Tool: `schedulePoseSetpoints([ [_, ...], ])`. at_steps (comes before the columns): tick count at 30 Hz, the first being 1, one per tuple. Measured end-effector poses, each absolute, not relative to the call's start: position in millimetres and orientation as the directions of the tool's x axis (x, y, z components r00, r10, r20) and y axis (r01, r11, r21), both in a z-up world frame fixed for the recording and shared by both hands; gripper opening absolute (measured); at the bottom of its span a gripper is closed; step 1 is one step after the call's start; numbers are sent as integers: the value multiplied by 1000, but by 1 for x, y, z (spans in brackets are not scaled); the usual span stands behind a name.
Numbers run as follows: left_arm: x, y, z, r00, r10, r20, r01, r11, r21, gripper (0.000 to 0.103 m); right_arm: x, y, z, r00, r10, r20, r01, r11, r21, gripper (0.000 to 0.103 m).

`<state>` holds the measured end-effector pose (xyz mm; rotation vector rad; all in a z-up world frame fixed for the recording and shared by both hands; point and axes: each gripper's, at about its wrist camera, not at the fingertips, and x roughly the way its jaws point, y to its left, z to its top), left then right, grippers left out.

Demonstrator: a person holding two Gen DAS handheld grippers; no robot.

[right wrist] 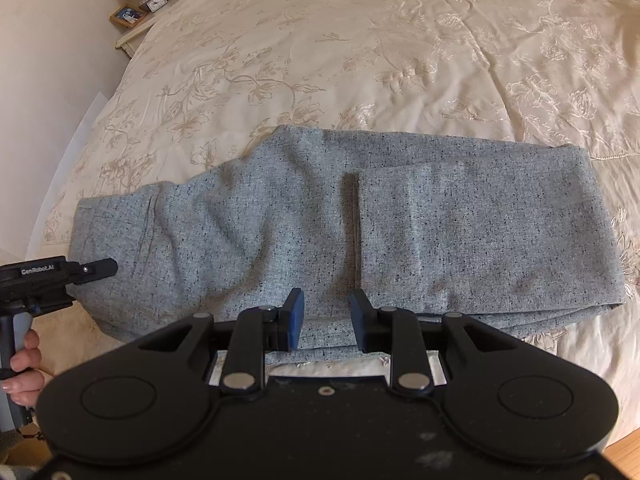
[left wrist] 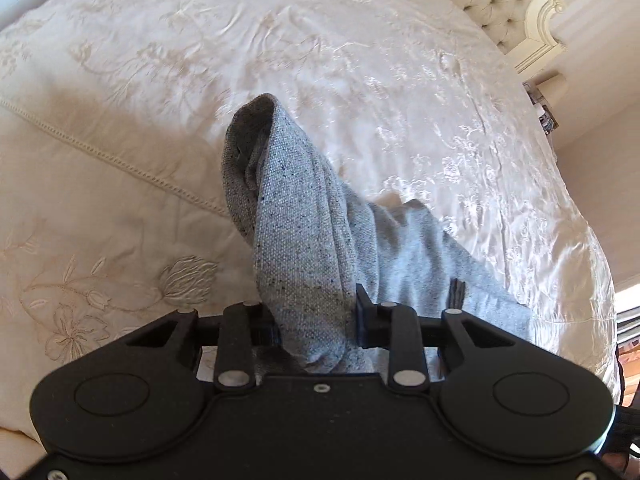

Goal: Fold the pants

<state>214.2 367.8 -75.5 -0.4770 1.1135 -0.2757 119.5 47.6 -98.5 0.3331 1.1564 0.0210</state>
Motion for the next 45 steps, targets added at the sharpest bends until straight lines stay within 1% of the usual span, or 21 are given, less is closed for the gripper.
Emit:
schedulePoseSetpoints([
  [6,206,315,-20,484,-433,-760,80,887,-455,36,113,8,-108,403,226,-887,177,931,318,28],
  [9,203,268,2,505,-425,-751,118,896,-428,34,110,-21,-115,397,262,-879,176,919,354,28],
  [13,201,186,18,499,-456,-737,209,888,-409,31,107,-68,-117,405,302,-863,166,904,394,28],
  [14,201,165,17,489,-475,-732,229,879,-418,31,107,-80,-117,409,309,-858,166,900,403,28],
  [17,203,97,0,430,-529,-731,286,848,-446,22,106,-119,-119,415,327,-849,169,889,425,30],
  [19,205,45,-23,371,-560,-740,324,825,-462,8,105,-148,-122,415,325,-850,175,888,426,30],
  [20,207,27,-34,338,-574,-746,329,814,-478,6,105,-161,-125,414,322,-852,180,888,423,30],
  [22,207,-9,-55,281,-577,-767,332,808,-486,6,102,-185,-130,406,313,-859,195,888,416,30],
  [24,199,-34,-63,259,-548,-795,352,820,-451,7,100,-207,-136,387,302,-871,210,891,402,30],
  [27,188,-39,-62,293,-464,-836,365,862,-351,15,96,-231,-139,378,282,-882,204,904,376,30],
  [30,185,-22,-65,327,-352,-877,331,912,-243,17,96,-239,-138,387,283,-877,171,913,370,30],
  [34,190,24,-83,353,-137,-925,164,983,-83,17,110,-230,-136,407,312,-858,82,923,375,30],
  [36,195,49,-94,328,-66,-942,78,996,-43,17,120,-224,-137,411,331,-849,52,922,384,30],
  [38,198,73,-107,298,-51,-953,9,999,-51,17,130,-218,-139,423,341,-840,35,920,391,30],
  [40,201,85,-118,267,-55,-962,-15,998,-61,17,143,-210,-143,430,334,-839,39,921,387,30],
  [43,206,88,-144,211,-55,-976,23,998,-52,17,161,-203,-154,410,321,-854,65,924,378,31],
  [45,207,86,-156,189,-59,-980,65,997,-47,17,171,-198,-164,395,308,-866,75,928,365,34],
])
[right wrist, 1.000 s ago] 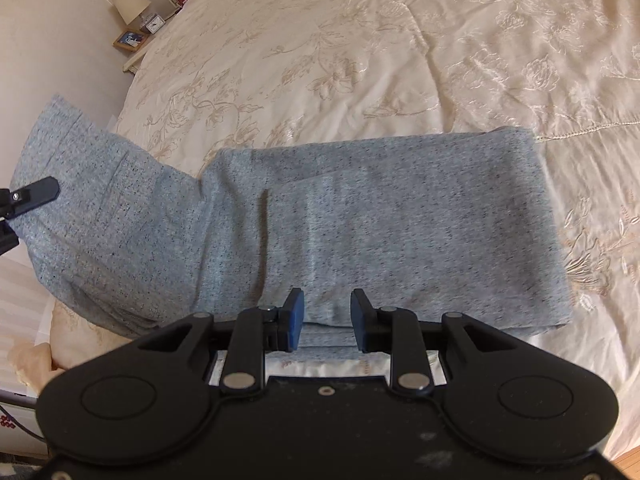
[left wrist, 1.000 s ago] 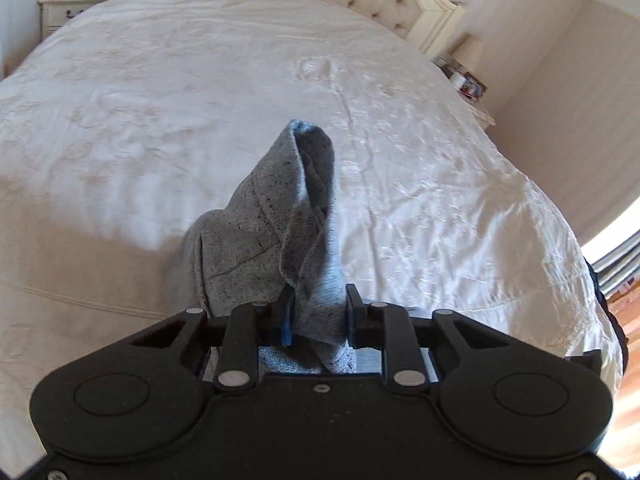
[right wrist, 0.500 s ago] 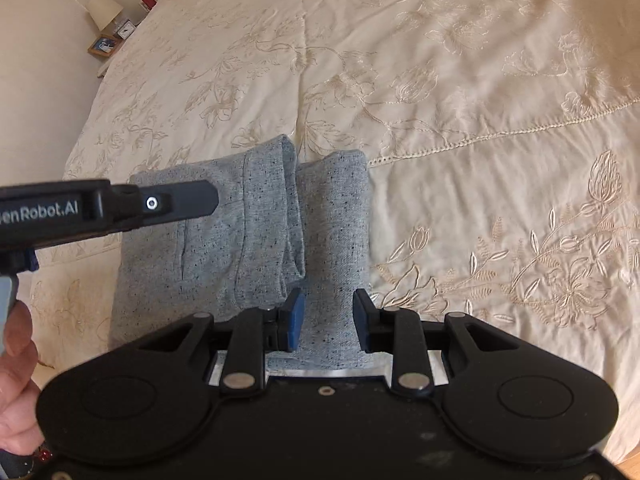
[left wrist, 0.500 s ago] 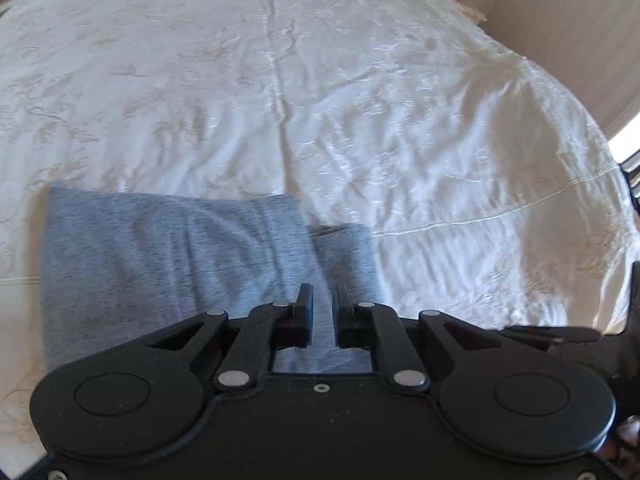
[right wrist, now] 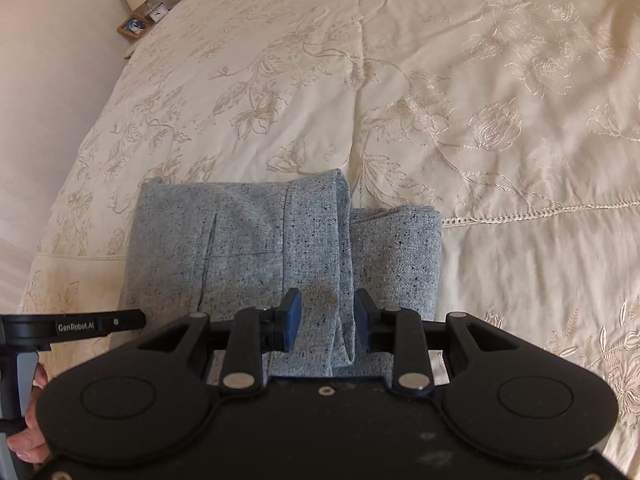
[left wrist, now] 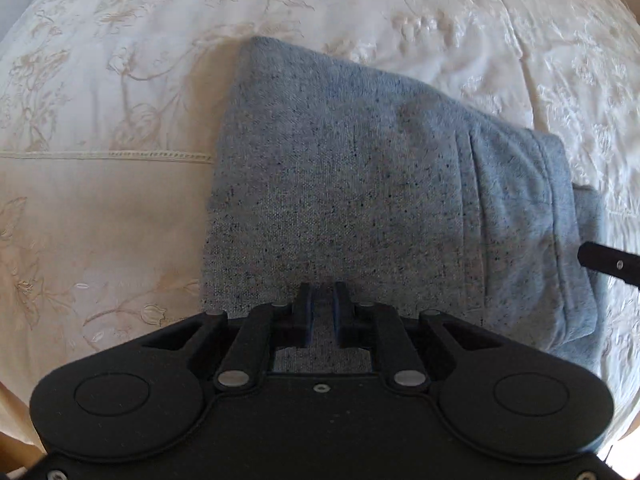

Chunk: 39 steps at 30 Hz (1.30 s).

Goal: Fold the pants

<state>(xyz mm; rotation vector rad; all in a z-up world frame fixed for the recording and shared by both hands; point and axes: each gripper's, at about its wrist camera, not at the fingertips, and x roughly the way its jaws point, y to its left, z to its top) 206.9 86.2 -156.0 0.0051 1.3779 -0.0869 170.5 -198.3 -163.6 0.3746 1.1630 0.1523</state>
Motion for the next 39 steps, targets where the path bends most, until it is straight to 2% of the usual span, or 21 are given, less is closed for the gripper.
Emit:
schedulePoseSetpoints([
  [4,209,83,-166,175,-72,-982,124,991,-51,17,185,-193,-184,345,314,-884,91,927,365,34],
  [10,201,107,-157,180,-170,-969,109,982,-152,18,198,-189,-205,322,324,-889,139,913,383,37],
  [17,189,139,-146,215,-134,-967,66,990,-123,18,208,-183,-212,293,325,-899,147,914,378,37],
  [19,190,146,-146,219,-129,-967,46,991,-122,18,208,-183,-209,290,336,-896,159,906,392,21],
  [20,190,149,-146,222,-129,-967,38,992,-124,18,207,-182,-207,293,339,-894,158,905,395,9],
  [28,190,165,-140,260,-134,-956,11,991,-136,18,180,-162,-144,413,299,-860,103,923,370,6],
  [33,191,153,-136,283,-168,-944,54,986,-159,18,147,-175,-108,466,256,-847,124,929,349,6],
  [36,191,138,-137,285,-176,-942,98,983,-154,18,132,-192,-114,449,171,-877,185,942,279,6],
  [39,193,118,-134,285,-186,-940,161,976,-144,18,128,-208,-143,417,160,-894,221,937,271,6],
])
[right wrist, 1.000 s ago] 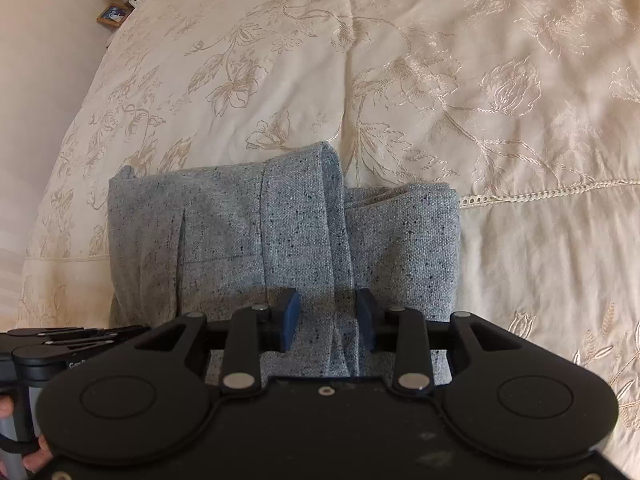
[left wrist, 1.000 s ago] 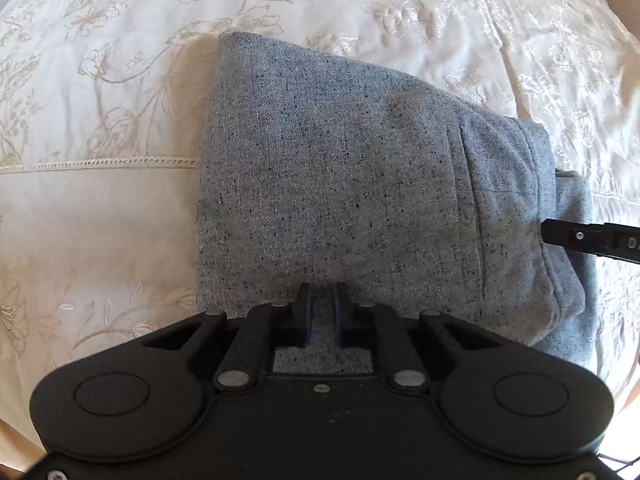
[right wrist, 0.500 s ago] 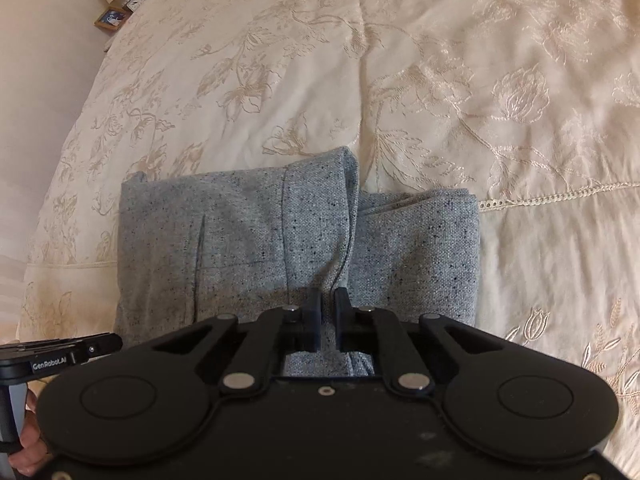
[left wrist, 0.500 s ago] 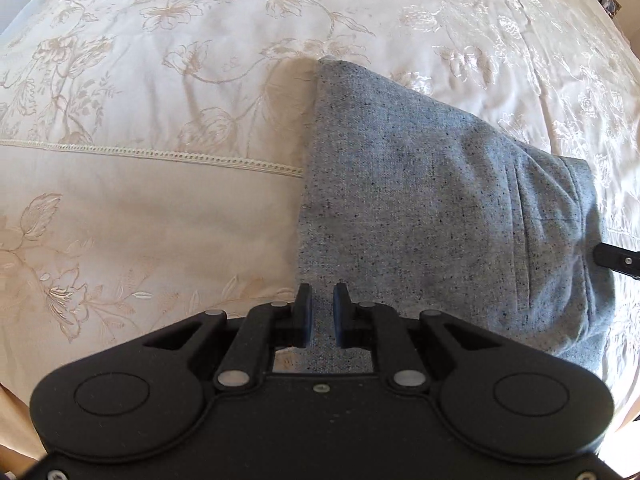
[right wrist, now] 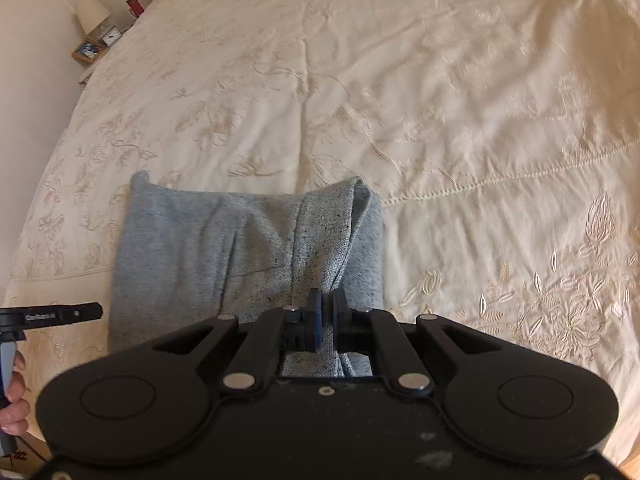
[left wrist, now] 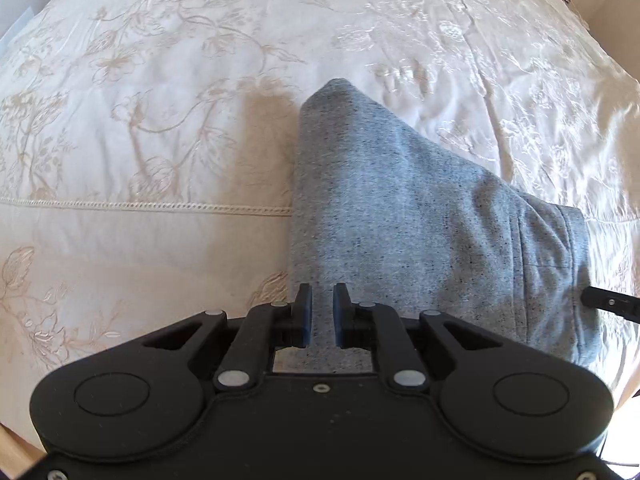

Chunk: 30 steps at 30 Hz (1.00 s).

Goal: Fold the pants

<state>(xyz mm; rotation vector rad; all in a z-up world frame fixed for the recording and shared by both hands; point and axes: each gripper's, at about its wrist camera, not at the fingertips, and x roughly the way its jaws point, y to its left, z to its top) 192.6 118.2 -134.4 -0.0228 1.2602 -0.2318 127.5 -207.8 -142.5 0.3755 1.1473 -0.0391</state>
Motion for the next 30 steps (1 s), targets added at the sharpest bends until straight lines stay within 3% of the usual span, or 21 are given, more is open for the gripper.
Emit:
schedulePoseSetpoints([
  [4,192,93,-128,305,-200,-931,245,961,-126,18,132,-211,-165,365,133,-922,223,948,225,15],
  [9,214,60,-128,332,-197,-922,327,941,-84,19,130,-200,-139,470,48,-881,201,966,160,19],
  [12,240,48,-136,353,-150,-924,305,952,-38,19,143,-188,-136,498,45,-866,128,984,125,19],
  [20,297,44,-198,211,-124,-970,237,969,-72,19,196,-180,-173,421,60,-905,116,986,119,20],
  [30,280,45,-167,241,-101,-965,225,973,-46,19,207,-183,-191,369,68,-927,139,982,127,23],
])
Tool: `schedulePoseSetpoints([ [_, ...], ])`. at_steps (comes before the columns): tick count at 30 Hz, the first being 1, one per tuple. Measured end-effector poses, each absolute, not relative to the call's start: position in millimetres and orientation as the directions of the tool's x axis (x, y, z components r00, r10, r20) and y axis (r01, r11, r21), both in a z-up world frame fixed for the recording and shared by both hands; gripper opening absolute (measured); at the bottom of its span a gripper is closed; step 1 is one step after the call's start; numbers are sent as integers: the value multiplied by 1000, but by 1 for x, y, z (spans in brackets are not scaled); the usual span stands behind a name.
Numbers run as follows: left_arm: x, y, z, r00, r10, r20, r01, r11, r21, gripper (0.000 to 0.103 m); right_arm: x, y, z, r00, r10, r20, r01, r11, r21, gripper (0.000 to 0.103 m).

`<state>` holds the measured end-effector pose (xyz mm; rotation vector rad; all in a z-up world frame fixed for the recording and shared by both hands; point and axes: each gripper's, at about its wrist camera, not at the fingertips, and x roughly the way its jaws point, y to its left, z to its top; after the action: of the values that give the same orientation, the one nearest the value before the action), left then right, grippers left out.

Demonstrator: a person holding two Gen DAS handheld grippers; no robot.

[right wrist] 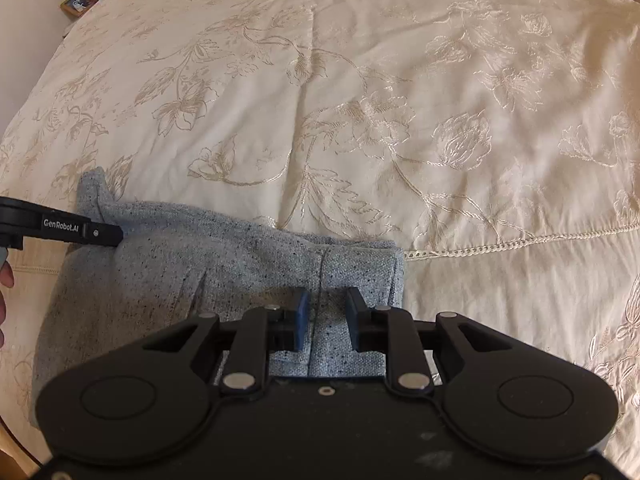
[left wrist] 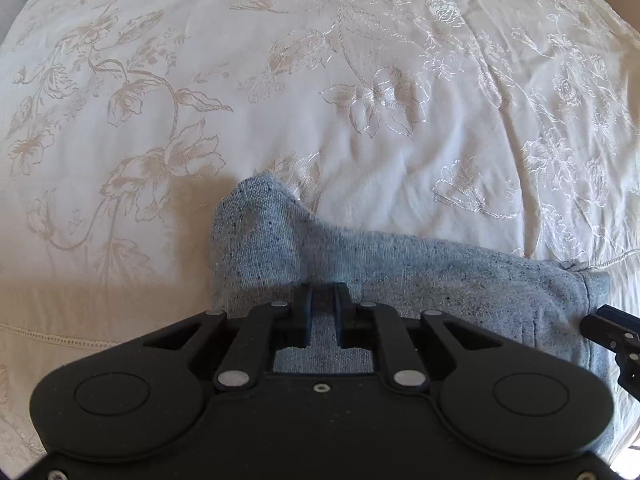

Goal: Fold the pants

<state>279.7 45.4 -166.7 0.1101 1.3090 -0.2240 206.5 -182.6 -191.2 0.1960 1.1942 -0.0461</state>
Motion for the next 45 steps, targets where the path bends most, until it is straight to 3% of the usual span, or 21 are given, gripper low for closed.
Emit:
schedulePoseSetpoints([
  [7,213,52,-142,248,-90,-965,249,968,-26,20,165,-178,-153,425,68,-903,96,988,119,25],
  [14,148,62,-168,176,-37,-984,278,961,13,20,106,-160,-162,342,73,-937,21,996,86,29],
  [18,143,62,-179,157,-25,-987,271,962,19,19,87,-155,-178,308,69,-949,10,997,76,32],
  [24,156,69,-143,237,-77,-968,271,962,-11,21,88,-167,-176,296,114,-948,64,988,139,33],
  [26,163,71,-132,278,-82,-957,268,963,-5,33,90,-177,-166,334,122,-934,87,983,160,34],
  [28,175,74,-132,302,-88,-949,251,968,-10,50,96,-189,-155,405,107,-908,113,980,166,36],
  [31,194,73,-144,280,-98,-955,245,969,-28,51,109,-202,-152,479,80,-874,123,980,157,39],
  [35,208,68,-176,209,-80,-975,274,961,-20,55,137,-213,-175,451,109,-886,124,975,183,41],
  [38,211,65,-186,229,-67,-971,295,956,4,66,154,-223,-201,386,165,-908,148,960,237,43],
  [40,211,64,-189,254,-49,-966,301,953,31,84,161,-229,-217,361,204,-910,178,943,282,46],
  [45,223,80,-202,246,-118,-962,255,966,-53,98,164,-247,-232,340,292,-894,215,901,376,52],
])
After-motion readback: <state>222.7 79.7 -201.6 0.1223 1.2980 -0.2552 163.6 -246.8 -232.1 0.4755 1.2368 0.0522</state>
